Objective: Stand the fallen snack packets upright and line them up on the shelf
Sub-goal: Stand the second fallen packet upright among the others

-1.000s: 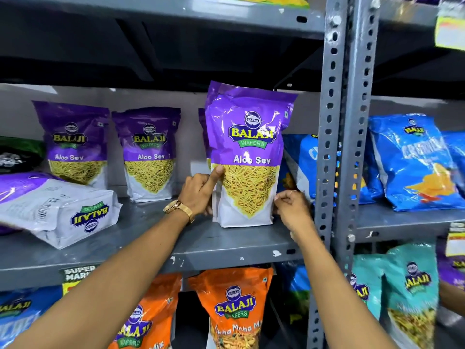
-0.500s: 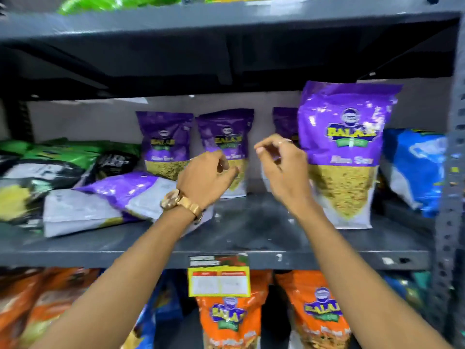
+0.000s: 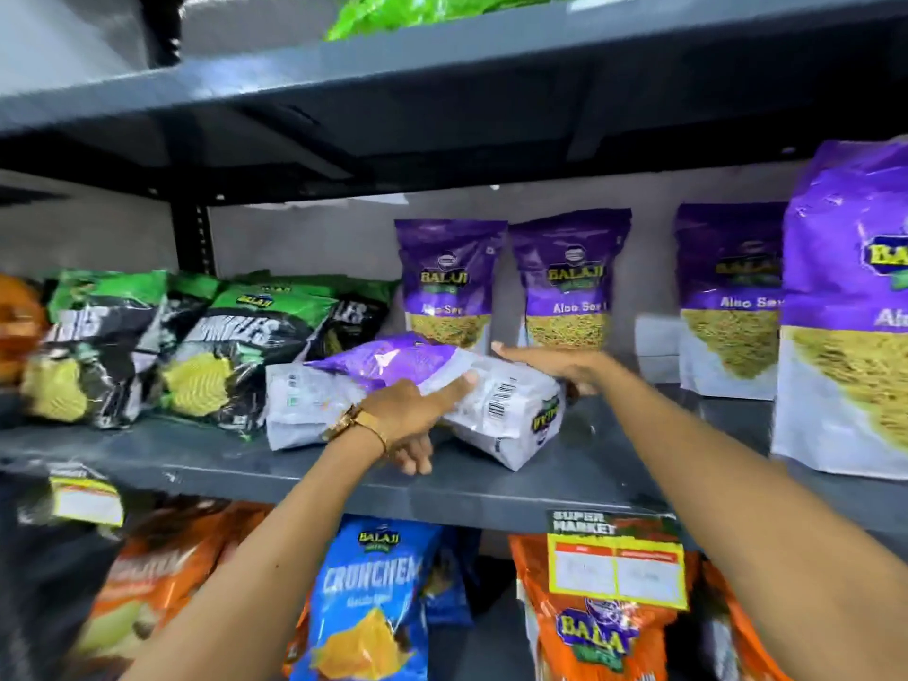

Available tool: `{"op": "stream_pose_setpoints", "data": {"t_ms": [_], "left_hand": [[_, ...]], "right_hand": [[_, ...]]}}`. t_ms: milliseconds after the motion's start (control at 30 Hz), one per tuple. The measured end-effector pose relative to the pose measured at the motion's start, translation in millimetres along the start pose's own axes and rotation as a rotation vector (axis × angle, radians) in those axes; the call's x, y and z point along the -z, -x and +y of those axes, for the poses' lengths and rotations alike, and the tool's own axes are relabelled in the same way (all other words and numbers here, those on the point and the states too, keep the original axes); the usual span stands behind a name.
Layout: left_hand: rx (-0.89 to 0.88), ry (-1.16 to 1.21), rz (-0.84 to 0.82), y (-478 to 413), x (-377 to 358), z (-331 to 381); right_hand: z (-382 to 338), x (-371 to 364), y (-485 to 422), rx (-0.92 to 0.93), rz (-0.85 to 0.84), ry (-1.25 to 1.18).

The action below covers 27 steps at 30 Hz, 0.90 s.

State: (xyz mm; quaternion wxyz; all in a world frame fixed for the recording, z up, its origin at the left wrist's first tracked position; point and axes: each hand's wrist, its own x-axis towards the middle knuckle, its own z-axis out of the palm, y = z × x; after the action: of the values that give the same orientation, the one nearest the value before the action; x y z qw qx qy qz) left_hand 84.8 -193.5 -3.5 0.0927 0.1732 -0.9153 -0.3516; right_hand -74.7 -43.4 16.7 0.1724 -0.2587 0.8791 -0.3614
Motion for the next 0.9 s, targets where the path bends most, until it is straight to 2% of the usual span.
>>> {"op": "stream_pose_setpoints", "data": {"t_ms": [67, 167, 333, 467, 667, 900], "left_hand": [[-0.04, 0.065, 0.014, 0.0, -4.8, 0.2], [-0.139, 0.082, 0.08, -1.8, -14.6, -1.1], [-0.41, 0.088, 0.146, -7.4, -27.7, 24.0], [-0.512, 0.076, 0.078, -34.7, -40.0, 54.6], [-0.609, 0.038, 0.122, -87.3, -45.8, 92.5], [-0.536, 0.032, 0.159, -148.2, -68.6, 91.2]], "right_hand": [[8.9, -0.1, -2.6, 0.025, -0.037, -0.13], [19.9, 0.2, 4.5, 0.101, 0.068, -0.197], [48.4, 0.8, 22.0, 0.339, 0.402, -0.572], [63.5, 9.8, 22.7, 0.375, 0.694, -0.731], [76.6, 20.4, 13.9, 0.374, 0.857, -0.781], [89.4, 18.7, 0.5, 0.272, 0.934, -0.54]]}}
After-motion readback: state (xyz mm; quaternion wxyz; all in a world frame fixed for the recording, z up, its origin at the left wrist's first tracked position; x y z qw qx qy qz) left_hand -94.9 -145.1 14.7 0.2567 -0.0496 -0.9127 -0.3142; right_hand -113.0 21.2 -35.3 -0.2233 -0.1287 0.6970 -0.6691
